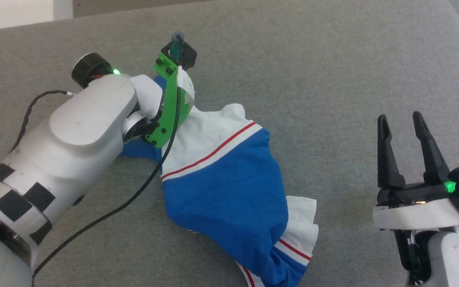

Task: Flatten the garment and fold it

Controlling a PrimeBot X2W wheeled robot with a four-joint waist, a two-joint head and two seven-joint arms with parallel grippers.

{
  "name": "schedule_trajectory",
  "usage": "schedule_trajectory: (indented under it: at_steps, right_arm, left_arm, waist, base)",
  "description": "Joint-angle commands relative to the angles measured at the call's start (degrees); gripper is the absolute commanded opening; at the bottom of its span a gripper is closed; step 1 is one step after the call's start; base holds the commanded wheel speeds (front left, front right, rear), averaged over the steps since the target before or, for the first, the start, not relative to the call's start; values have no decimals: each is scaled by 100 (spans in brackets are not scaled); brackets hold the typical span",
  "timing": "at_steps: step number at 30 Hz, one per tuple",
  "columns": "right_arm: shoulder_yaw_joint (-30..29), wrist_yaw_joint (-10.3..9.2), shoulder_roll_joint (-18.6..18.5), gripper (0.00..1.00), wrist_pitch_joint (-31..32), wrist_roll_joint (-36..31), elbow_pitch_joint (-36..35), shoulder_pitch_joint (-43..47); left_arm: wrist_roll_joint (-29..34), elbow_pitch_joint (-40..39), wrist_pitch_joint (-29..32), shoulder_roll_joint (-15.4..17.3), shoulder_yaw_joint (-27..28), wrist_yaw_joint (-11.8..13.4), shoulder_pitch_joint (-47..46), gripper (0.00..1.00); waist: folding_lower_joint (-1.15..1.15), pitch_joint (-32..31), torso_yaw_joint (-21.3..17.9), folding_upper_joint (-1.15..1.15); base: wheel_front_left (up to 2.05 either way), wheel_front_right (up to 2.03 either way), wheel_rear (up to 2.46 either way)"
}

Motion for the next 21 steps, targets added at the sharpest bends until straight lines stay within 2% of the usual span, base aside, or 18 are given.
schedule_trajectory:
  at_steps: [1,3,4,5,8,12,17,21]
  right_arm:
    - [21,-9,1,100,-33,42,-23,-120]
    - [31,-9,1,100,-33,57,-24,-154]
    - [31,-9,1,100,-33,62,-21,-162]
    - [27,-9,1,100,-33,66,-17,-170]
    - [-12,-9,1,100,-33,64,6,-163]
    - [-68,-9,1,100,-33,30,44,-100]
    - [-113,-9,1,100,-33,-78,70,60]
    - [-210,-9,1,100,-33,-185,77,217]
  left_arm:
    - [-91,3,62,88,-135,-12,-107,100]
    - [-41,-27,153,141,-281,-12,-108,100]
    - [-23,-69,213,165,-320,-12,-82,70]
    - [-12,-130,253,197,-348,-12,-39,0]
    - [-51,-305,210,276,-374,-12,64,0]
    - [-94,-579,-332,480,-380,-12,133,0]
    - [-460,-898,-1799,946,-174,-12,317,0]
    - [-811,-1027,-2629,1367,193,30,770,0]
  waist:
    - [-1,310,-247,0]
    - [-1,354,-269,0]
    - [-1,364,-274,0]
    - [-1,375,-276,0]
    - [-1,333,-231,0]
    - [-1,129,-79,0]
    - [-1,-274,232,0]
    - [-1,-544,617,0]
  base:
    - [0,0,0]
    - [0,0,0]
    - [0,0,0]
    - [0,0,0]
    - [0,0,0]
    - [0,0,0]
    - [0,0,0]
    - [0,0,0]
